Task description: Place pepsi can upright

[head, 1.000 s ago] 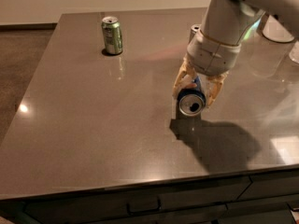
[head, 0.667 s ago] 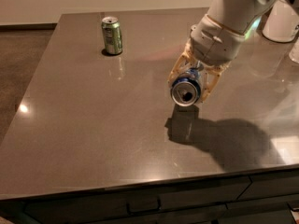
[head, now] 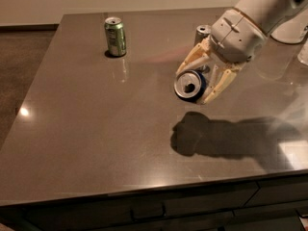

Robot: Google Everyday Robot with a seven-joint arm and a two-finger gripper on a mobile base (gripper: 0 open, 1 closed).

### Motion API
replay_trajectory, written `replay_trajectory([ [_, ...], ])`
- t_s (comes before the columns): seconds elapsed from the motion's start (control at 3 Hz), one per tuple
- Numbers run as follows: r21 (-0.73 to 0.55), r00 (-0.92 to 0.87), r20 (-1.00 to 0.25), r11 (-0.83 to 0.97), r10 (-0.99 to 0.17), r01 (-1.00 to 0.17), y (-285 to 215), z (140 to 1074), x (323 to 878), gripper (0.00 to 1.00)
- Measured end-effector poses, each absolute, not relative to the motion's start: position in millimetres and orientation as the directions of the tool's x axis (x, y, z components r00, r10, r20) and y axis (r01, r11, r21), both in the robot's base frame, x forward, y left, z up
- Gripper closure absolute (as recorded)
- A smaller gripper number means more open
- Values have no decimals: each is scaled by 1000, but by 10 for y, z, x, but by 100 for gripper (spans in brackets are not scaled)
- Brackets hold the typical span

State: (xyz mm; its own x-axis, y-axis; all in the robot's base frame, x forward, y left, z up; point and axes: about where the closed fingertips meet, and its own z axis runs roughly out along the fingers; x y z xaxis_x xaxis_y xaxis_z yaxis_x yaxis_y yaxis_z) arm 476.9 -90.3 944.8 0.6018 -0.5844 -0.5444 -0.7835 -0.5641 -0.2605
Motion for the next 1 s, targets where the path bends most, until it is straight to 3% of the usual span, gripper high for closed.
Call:
replay_trajectory([
  [0.33, -169, 405, -666, -402, -626, -900, -905, 9519, 4743, 100],
  [1.0, 12, 102, -828, -200, -552, -980, -788, 9444, 4488, 100],
])
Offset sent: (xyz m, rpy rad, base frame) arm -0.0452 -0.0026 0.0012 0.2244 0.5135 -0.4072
